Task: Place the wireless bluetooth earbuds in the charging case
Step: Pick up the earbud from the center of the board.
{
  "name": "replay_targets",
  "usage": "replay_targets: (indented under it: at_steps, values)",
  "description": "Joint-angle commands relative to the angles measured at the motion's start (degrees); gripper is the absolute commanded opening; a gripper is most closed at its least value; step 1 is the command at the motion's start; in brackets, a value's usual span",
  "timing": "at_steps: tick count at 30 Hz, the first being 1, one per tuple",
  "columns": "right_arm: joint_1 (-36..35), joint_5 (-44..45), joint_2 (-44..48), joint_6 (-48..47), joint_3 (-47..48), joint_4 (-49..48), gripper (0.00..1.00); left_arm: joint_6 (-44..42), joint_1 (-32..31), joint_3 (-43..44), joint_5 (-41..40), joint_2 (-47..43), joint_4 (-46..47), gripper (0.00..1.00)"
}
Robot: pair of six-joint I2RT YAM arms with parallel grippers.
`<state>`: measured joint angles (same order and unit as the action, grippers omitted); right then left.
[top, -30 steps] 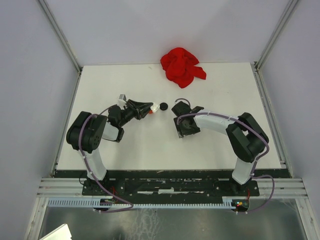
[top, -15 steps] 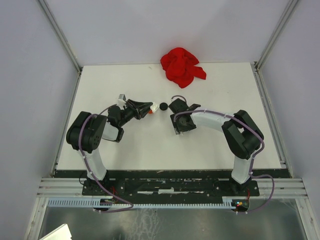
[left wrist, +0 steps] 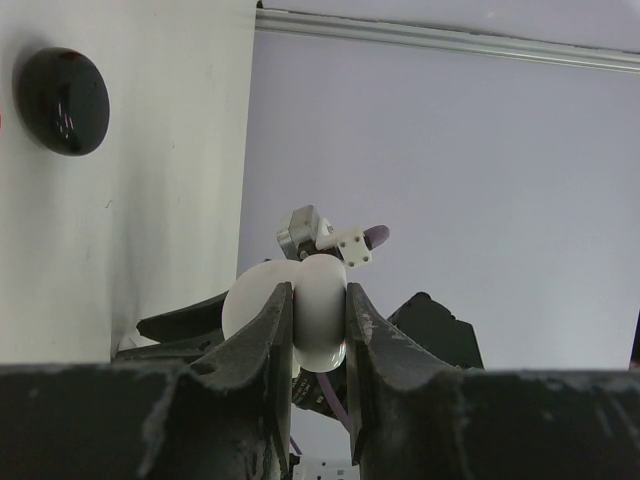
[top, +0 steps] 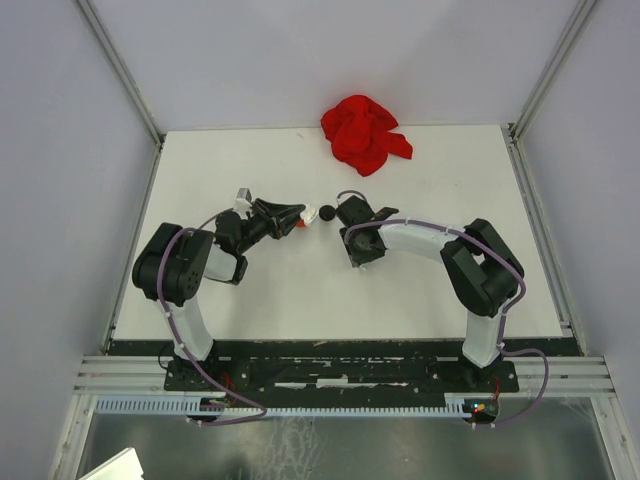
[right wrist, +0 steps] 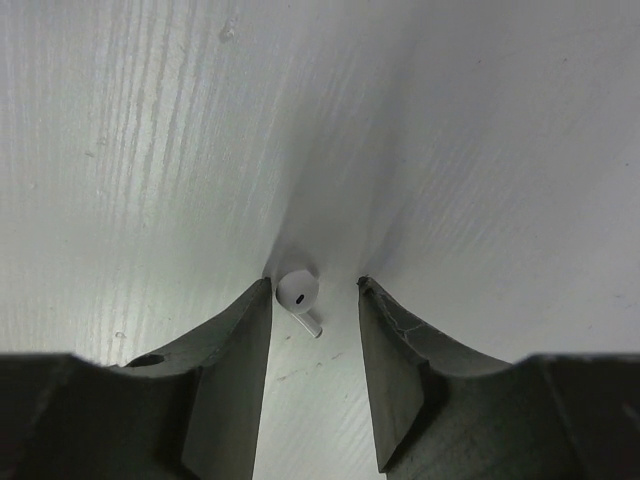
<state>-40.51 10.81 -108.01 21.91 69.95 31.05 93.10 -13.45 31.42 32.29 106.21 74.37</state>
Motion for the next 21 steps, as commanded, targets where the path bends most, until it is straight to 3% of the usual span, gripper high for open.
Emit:
replay_targets:
  at_steps: [1,13,21]
  values:
    - [-0.26,0.18,-3.73,-1.67,-0.19,0.31,0.47,-0.73,0.35,-0.23,1.37,-1.08,4.15,0.03]
    - [-0.23,-0.32,-4.76,-2.46,0.77,1.53,0.33,-0.72,0.30,-0.10,1.45,-1.24,4.05,0.03]
    - [-0.22,-0.79,-4.72,-2.41,0.88,2.54,0.33,-0.73,0.36,-0.23,1.45,-1.26,4.04,0.03]
